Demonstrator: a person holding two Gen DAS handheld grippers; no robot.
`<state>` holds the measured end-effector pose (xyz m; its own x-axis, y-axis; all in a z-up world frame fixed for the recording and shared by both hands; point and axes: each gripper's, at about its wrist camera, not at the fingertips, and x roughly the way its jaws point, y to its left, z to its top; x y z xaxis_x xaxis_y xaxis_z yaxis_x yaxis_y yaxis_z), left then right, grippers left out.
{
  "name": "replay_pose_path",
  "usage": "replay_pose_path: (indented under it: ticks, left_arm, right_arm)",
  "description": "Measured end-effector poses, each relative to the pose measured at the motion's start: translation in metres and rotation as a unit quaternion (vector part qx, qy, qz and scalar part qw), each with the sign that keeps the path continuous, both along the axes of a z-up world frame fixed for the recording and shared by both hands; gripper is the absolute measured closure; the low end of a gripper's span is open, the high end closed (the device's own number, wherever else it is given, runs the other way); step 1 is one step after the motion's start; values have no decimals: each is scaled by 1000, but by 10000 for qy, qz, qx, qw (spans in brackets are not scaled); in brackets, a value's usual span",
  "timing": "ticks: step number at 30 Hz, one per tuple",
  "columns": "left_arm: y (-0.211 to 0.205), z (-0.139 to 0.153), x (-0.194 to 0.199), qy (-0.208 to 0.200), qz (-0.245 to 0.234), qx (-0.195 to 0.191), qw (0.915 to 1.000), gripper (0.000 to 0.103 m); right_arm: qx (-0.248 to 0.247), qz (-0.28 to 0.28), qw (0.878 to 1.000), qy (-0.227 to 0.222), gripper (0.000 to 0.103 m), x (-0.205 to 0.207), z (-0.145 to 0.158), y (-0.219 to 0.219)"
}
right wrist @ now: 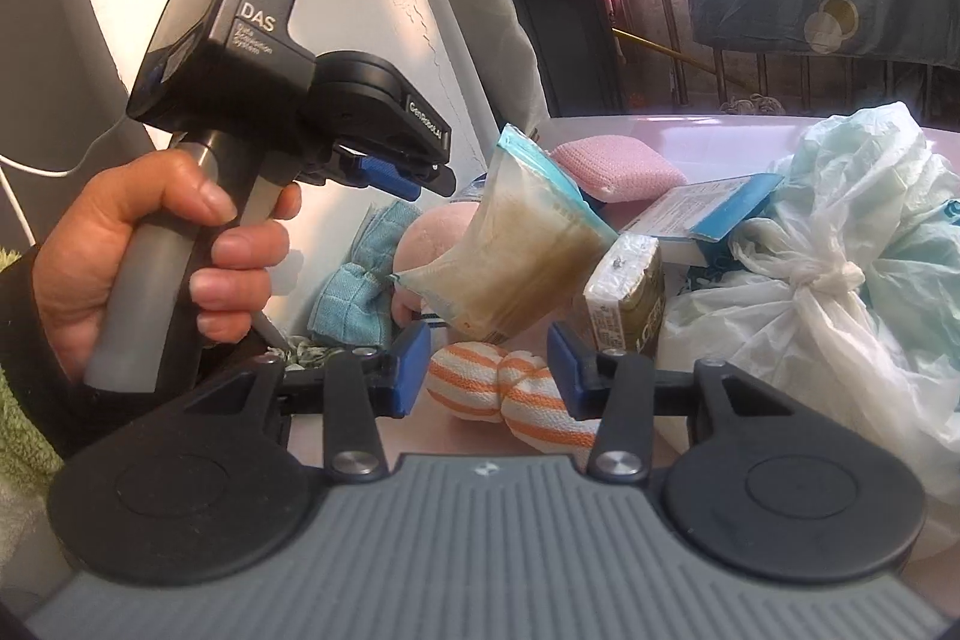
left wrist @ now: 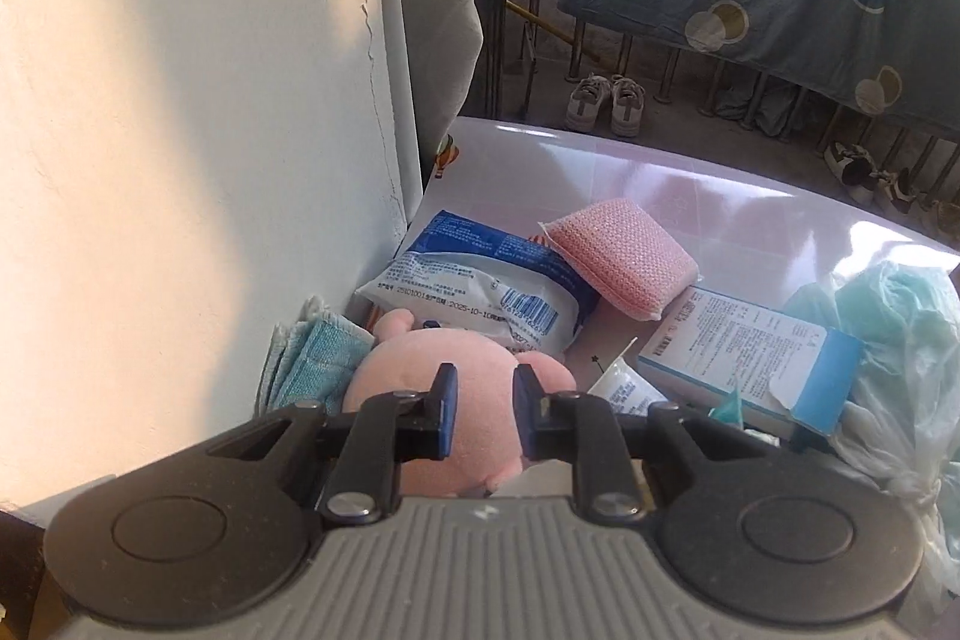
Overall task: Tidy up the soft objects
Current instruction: 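Reach the right gripper into the pile and grasp the cotton swab bag, then lift the cotton swab bag with the right gripper toward the cardboard box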
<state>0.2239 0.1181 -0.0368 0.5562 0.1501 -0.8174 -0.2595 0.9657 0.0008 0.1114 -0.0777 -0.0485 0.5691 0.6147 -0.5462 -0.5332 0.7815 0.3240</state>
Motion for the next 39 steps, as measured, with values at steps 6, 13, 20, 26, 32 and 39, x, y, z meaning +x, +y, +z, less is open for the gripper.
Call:
replay_pose_path:
  ticks: [6, 13, 20, 26, 32, 39]
  left_arm:
    - [-14, -15, -19, 500, -773, -331, 9952, 84]
    - [-12, -22, -54, 432, -1019, -672, 9916, 80]
    - [6, -29, -64, 213, -767, -1192, 9897, 77]
    - [11, -32, -71, 43, -732, -1325, 9885, 75]
    - [19, -24, -82, -95, -651, -1383, 9882, 74]
    - [29, 2, -114, -404, -488, -1572, 9855, 74]
  right_arm:
    - [81, -124, 9999, 49, 60, -2, -7, -17]
    - [1198, -553, 9895, 597, 54, 0, -11, -67]
    - [2240, -888, 9566, 1637, 42, 31, -30, -74]
    - [2183, -1079, 9472, 2087, 50, 48, -48, -53]
    - [1998, -1042, 9503, 2148, 86, 54, -52, -40]
    - [2498, -801, 9414, 2120, 95, 44, -32, -55]
